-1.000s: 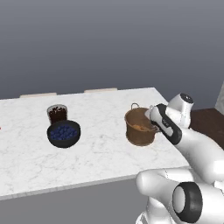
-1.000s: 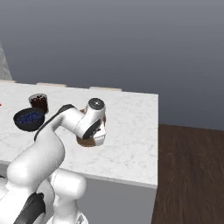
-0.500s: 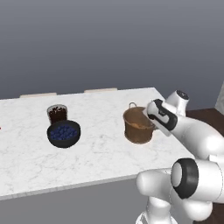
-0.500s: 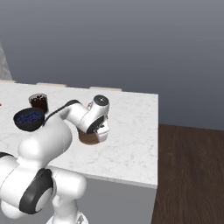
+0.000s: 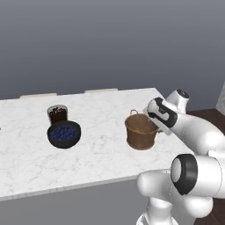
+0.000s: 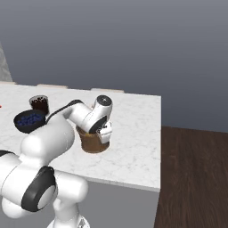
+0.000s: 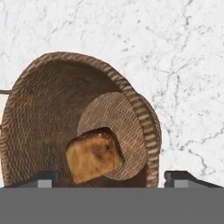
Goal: Open the cabinet, pick up the bread from the cabinet and place it in the basket. Then move the basket to the dining counter.
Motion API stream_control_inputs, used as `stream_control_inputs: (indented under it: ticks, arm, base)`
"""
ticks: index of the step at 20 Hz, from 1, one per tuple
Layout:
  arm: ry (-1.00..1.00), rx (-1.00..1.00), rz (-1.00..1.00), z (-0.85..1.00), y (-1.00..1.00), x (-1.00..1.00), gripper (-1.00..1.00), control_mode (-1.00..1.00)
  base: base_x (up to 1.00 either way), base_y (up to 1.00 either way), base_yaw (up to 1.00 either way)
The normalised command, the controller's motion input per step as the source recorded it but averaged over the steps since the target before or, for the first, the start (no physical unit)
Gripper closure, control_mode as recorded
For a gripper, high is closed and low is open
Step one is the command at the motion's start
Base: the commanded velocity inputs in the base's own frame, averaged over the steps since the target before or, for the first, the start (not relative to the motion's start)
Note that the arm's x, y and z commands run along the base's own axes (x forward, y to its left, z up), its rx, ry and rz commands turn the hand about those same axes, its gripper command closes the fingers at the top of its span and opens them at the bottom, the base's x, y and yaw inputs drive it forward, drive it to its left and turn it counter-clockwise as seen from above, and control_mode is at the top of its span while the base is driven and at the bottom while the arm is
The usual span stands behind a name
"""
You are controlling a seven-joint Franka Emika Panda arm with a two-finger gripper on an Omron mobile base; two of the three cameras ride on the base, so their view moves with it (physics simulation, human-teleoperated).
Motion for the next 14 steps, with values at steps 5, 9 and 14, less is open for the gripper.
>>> stream_control_inputs:
  ticks: [5,9,14]
  arm:
    - [0.0,0.0,0.0,0.19,-0.1,0.0,-1.0,-1.0]
    - [0.0,0.0,0.0,0.77,-0.02,-0.29,-1.0,-1.0]
    - [0.01,-0.11,0.14,1.0,0.3,-0.45,-1.0,-1.0]
  base:
    - [0.0,0.0,0.0]
    - [0.0,0.0,0.0]
    - [0.0,0.0,0.0]
